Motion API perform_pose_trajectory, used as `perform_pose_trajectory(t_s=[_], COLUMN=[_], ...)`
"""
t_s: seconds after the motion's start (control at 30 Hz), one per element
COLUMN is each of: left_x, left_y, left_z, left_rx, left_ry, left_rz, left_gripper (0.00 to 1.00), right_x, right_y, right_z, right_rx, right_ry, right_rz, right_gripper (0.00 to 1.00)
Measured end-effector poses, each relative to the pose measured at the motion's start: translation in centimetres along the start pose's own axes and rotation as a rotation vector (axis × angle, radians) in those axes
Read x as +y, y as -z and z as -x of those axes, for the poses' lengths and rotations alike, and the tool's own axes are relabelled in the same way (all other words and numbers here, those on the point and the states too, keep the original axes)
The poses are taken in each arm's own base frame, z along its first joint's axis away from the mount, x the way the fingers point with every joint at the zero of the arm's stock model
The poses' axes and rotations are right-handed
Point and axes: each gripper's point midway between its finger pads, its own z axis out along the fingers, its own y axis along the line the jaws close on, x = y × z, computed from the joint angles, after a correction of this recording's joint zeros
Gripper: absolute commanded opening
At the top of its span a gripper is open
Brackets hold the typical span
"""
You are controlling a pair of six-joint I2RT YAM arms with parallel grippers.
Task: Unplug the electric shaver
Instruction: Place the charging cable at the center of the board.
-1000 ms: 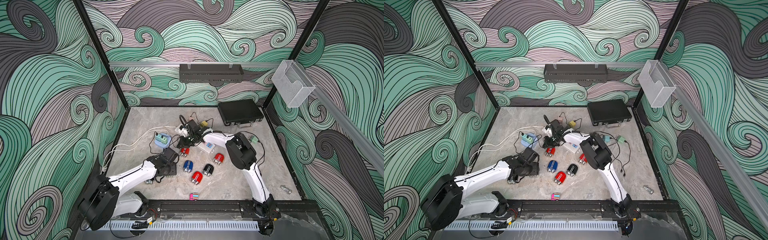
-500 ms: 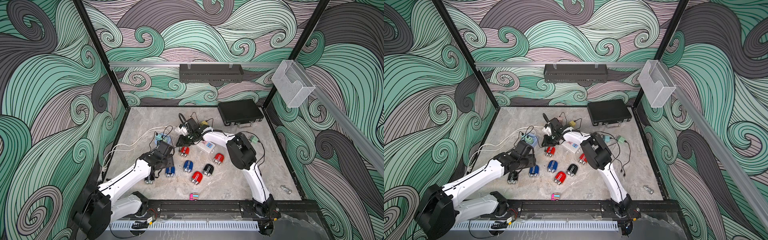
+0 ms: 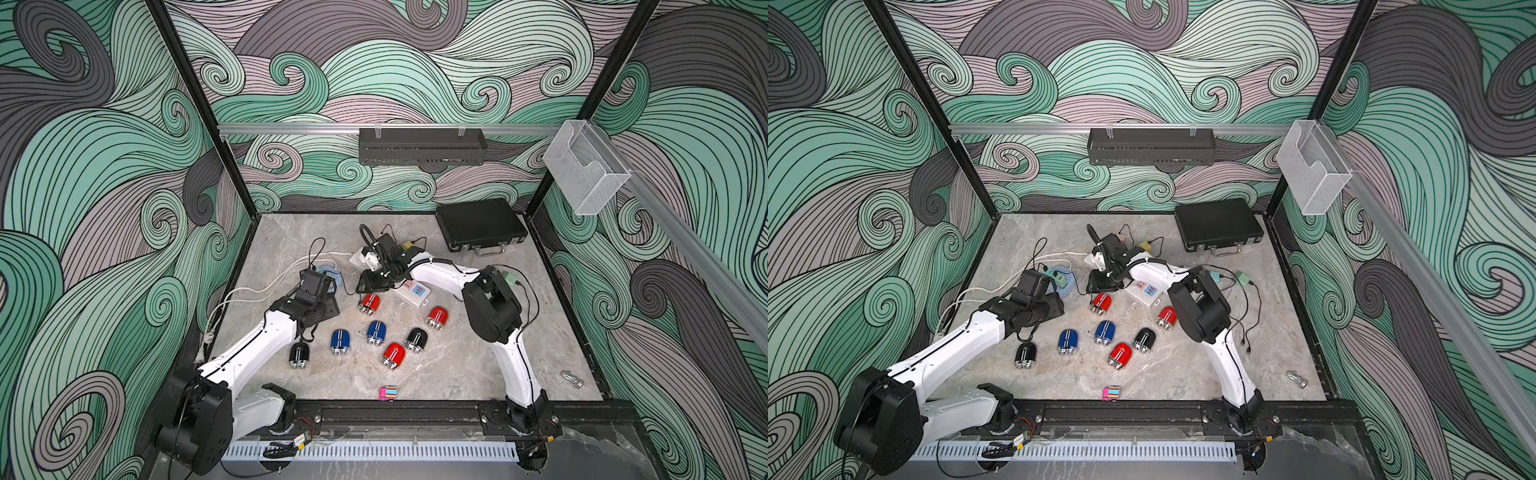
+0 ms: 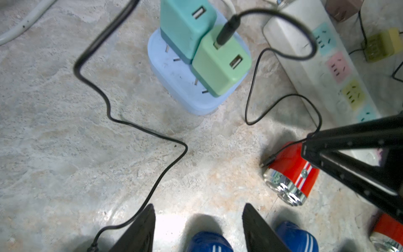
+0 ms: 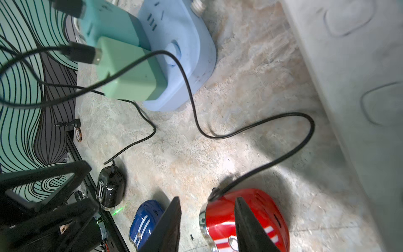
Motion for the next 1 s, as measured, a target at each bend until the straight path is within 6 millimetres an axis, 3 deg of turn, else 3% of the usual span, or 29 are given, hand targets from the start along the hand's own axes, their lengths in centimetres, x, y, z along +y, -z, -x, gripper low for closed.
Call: perform_pose_trajectory(t_s=[0.17, 0.43, 0.67, 0.8, 0.9, 1.0], left_x=[-0.4, 0.1, 0.9, 1.3, 1.7, 2.2], left_y=[-0.8, -2.3, -3.2, -3.7, -4.3, -5.0], left_z=[1.9, 3.1, 3.9, 4.1, 4.4, 4.7], left_rx=[-0.005, 0.011, 0.015, 0.018, 0.017, 0.02], left_ry=[0.048, 0.104, 0.144, 0.165, 0.18, 0.2], left_rz=[-0.025, -0.029, -0.028, -0.025, -0.017, -0.011], left_gripper=[0.54, 0.44, 0.38, 0.37, 0.37, 0.36], right_x=[0.7, 1.4, 4.9, 6.2, 6.2, 6.1], right_y=[1.7, 3.1, 4.3, 3.7, 2.4, 1.0], right_z=[0.5, 1.2, 4.0, 4.8, 4.8, 4.6], right_rx=[-0.03, -0.049, -0.112, -0.118, -0.095, -0.07], right_ry=[0.034, 0.099, 0.209, 0.257, 0.284, 0.309], right_rz=[-0.017, -0.062, -0.058, -0.059, -0.075, -0.092], right_gripper=[0.42, 0.38, 0.39, 0.41, 0.55, 0.59])
